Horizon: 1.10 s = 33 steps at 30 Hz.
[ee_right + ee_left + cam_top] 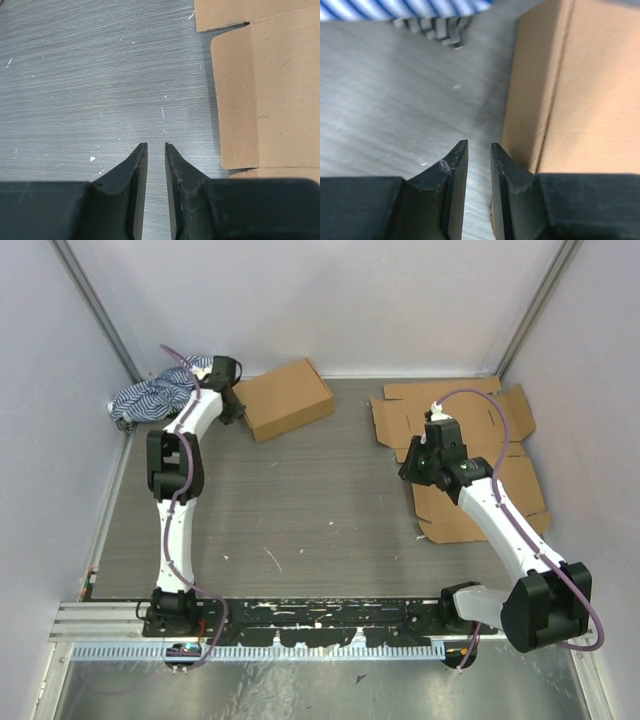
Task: Fold the paper box
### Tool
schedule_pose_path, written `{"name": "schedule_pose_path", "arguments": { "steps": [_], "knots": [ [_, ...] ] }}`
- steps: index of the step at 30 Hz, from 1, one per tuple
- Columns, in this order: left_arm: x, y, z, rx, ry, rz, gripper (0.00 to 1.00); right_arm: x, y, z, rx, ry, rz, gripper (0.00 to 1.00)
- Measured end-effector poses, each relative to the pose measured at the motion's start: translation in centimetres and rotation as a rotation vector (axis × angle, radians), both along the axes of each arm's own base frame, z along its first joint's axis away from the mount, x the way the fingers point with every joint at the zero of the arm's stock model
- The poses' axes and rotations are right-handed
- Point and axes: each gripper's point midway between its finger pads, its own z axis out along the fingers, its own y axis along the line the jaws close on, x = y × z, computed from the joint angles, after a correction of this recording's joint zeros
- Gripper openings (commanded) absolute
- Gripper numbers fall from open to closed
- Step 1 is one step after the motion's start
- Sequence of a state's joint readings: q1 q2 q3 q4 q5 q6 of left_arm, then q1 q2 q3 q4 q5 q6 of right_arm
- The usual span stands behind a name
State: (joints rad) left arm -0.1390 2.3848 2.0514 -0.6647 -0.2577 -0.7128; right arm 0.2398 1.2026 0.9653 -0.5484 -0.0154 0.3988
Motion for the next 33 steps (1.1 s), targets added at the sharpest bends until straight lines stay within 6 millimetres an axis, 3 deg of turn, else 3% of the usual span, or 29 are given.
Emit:
{"name": "schedule_pose_path", "arguments": {
  "steps": [4,7,10,12,14,16,18,21,23,25,26,28,33],
  "knots": [
    [2.7,-2.8,2.2,-0.031,-0.111,-0.078,0.39,0.0,0.1,0.0,0.002,-0.001,0.003,0.27],
    [4.7,-4.4,5.0,-0.042,-0.22,-0.119,0.38,0.0,0.1,-0.2,0.0,0.006,0.005,0.27],
    [6.4,-4.7,8.9,-0.02,-0.304,-0.129,0.32,0.1,0.1,-0.6,-0.003,0.019,0.006,0.27],
    [6.8,-4.3,11.0,-0.004,-0.343,-0.116,0.28,0.1,0.1,-0.8,-0.004,0.026,0.006,0.27],
    [5.7,-4.1,12.1,0.004,-0.341,-0.112,0.25,0.2,0.1,-1.0,-0.005,0.029,0.006,0.26],
    [2.9,-4.4,11.8,0.003,-0.304,-0.129,0.26,0.3,0.2,-1.1,-0.005,0.029,0.006,0.26],
    [-0.1,-5.9,11.2,-0.009,-0.273,-0.177,0.28,0.5,0.2,-1.3,-0.005,0.033,0.007,0.26],
    [-2.7,-12.3,10.9,-0.061,-0.269,-0.328,0.28,0.5,0.4,-1.7,-0.003,0.045,0.011,0.26],
    [-3.0,-17.5,11.0,-0.107,-0.282,-0.439,0.26,0.5,0.4,-1.8,-0.003,0.048,0.012,0.26],
    [-2.7,-21.6,11.0,-0.152,-0.297,-0.524,0.23,0.5,0.4,-1.8,-0.002,0.048,0.013,0.26],
    [-2.5,-22.8,10.8,-0.169,-0.3,-0.549,0.21,0.5,0.4,-1.8,-0.002,0.048,0.013,0.26],
    [-2.3,-24.1,9.8,-0.202,-0.279,-0.586,0.19,0.5,0.4,-1.7,-0.002,0.047,0.013,0.26],
    [-0.9,-23.8,7.7,-0.231,-0.203,-0.604,0.18,0.5,0.4,-1.5,0.0,0.041,0.013,0.26]
  ]
}}
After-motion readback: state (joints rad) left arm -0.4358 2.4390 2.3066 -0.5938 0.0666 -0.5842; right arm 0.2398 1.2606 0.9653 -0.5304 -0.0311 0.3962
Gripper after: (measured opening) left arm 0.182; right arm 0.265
